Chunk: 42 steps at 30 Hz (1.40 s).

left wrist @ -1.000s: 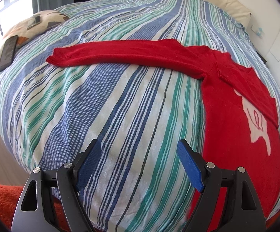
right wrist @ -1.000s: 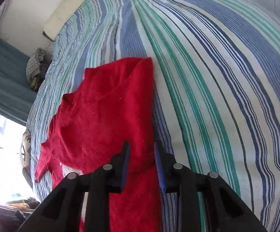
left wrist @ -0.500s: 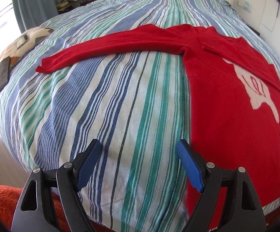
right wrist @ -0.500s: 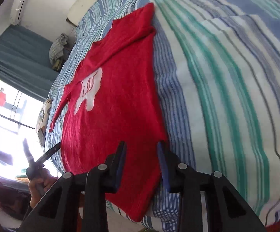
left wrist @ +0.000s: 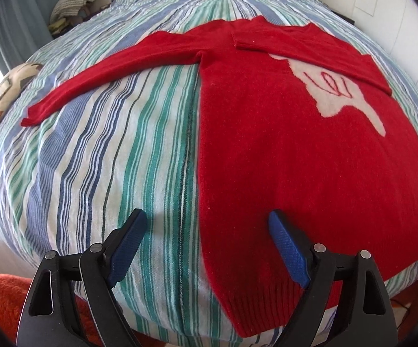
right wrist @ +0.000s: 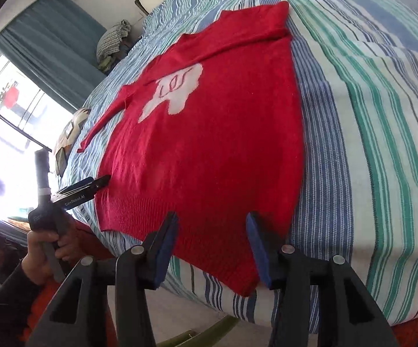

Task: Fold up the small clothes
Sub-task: 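Grasp a sweater sleeve with the right tool and fold it across the body, then grasp the other sleeve cuff with the left tool and fold it across the body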

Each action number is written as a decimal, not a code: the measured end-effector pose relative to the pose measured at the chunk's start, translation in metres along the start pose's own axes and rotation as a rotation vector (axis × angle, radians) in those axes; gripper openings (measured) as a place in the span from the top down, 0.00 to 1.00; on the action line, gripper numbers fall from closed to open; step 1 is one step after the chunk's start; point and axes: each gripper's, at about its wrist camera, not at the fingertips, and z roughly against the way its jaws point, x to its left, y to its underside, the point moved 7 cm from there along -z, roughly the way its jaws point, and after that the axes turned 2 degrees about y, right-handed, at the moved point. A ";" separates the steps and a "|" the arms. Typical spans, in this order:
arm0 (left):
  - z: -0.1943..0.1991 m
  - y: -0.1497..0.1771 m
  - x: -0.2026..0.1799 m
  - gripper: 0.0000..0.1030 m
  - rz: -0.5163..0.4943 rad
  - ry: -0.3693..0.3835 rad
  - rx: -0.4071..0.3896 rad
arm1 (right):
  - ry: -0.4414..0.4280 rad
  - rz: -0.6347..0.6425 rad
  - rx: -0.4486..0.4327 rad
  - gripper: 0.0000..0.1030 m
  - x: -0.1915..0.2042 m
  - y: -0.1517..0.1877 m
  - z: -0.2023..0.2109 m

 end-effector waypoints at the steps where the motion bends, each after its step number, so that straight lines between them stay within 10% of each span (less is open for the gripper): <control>1: 0.001 -0.002 0.004 0.15 0.019 0.004 -0.007 | 0.004 -0.004 -0.016 0.48 -0.004 0.000 0.004; 12: -0.004 -0.015 0.059 0.15 0.297 0.041 -0.022 | -0.018 0.050 -0.105 0.47 0.002 -0.003 0.034; 33: -0.001 -0.025 0.066 0.15 0.312 0.067 -0.048 | 0.024 0.109 -0.153 0.45 0.012 -0.004 0.037; 38: -0.001 -0.051 0.129 0.15 0.574 0.185 -0.069 | 0.025 0.093 -0.163 0.45 0.009 -0.003 0.042; 42: -0.017 -0.069 0.214 0.15 0.795 0.137 -0.094 | 0.028 0.094 -0.153 0.45 0.008 -0.003 0.039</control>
